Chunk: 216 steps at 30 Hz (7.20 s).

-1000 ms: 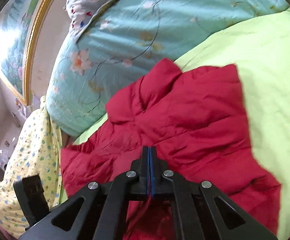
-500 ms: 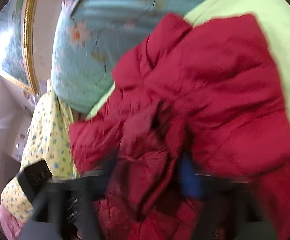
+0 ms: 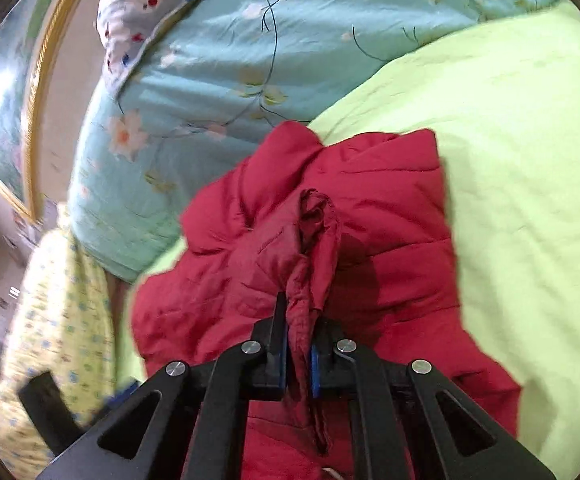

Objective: Fold large clothes

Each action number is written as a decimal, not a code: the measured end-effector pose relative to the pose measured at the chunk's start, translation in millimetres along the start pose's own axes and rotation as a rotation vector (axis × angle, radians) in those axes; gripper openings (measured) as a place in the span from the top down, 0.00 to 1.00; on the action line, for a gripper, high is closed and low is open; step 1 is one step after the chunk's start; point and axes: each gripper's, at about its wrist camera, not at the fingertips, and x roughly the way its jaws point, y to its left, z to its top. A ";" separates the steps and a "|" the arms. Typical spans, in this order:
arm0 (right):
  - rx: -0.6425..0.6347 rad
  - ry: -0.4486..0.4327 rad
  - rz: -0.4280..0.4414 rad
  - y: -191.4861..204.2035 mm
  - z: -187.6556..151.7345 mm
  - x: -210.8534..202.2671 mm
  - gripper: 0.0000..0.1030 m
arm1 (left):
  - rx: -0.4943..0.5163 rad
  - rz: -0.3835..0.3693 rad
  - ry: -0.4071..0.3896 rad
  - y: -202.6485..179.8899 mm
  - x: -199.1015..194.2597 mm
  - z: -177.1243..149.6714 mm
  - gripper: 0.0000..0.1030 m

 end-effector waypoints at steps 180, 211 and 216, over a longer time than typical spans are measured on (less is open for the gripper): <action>-0.218 -0.046 0.211 12.2 -118.4 -230.8 0.76 | -0.135 -0.250 -0.099 94.5 -217.6 -108.4 0.84; 0.170 -0.266 0.068 -37.4 36.0 -65.2 0.71 | -0.466 -0.121 -0.127 146.5 -57.4 47.4 0.80; 0.171 -0.258 0.021 -42.3 49.0 -35.1 0.68 | -0.528 -0.106 -0.113 157.8 -19.8 56.9 0.79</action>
